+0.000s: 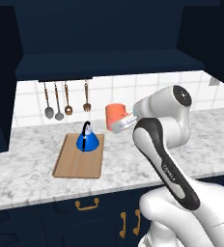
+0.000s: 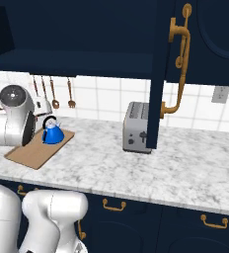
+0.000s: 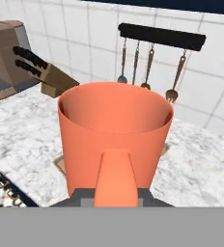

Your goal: Pick the kettle from the counter and place it on the tray. Then pick the mug from the cabinet and place it on the tray. Then close the cabinet doors.

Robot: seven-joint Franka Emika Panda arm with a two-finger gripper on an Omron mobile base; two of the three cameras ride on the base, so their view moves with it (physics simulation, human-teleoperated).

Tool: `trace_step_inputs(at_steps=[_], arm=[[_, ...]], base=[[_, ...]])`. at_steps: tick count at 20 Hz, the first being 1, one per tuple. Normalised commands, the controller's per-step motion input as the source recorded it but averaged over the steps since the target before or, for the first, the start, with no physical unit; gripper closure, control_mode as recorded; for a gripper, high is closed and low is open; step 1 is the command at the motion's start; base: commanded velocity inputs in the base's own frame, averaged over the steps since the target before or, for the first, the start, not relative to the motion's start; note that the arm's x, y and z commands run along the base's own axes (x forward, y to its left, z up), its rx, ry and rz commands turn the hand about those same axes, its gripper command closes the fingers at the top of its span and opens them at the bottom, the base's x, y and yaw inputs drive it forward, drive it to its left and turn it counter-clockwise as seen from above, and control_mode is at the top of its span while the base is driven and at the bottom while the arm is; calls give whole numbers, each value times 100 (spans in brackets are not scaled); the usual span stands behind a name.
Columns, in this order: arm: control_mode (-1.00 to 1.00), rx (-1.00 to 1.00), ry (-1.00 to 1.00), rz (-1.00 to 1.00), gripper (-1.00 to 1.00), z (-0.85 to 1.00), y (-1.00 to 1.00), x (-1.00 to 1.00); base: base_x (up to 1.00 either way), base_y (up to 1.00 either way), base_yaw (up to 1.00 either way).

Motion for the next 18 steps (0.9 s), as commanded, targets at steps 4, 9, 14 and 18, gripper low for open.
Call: trace_step_inputs(at_steps=[4, 9, 14, 18], arm=[[-100, 0, 9, 39, 100, -69, 21, 26], [-100, 3, 18, 28, 100, -75, 23, 26], [-100, 0, 14, 16, 100, -66, 36, 46], [-100, 0, 6, 5, 100, -50, 38, 48]], base=[[0, 0, 0], [0, 0, 0], [0, 0, 0], [0, 0, 0]])
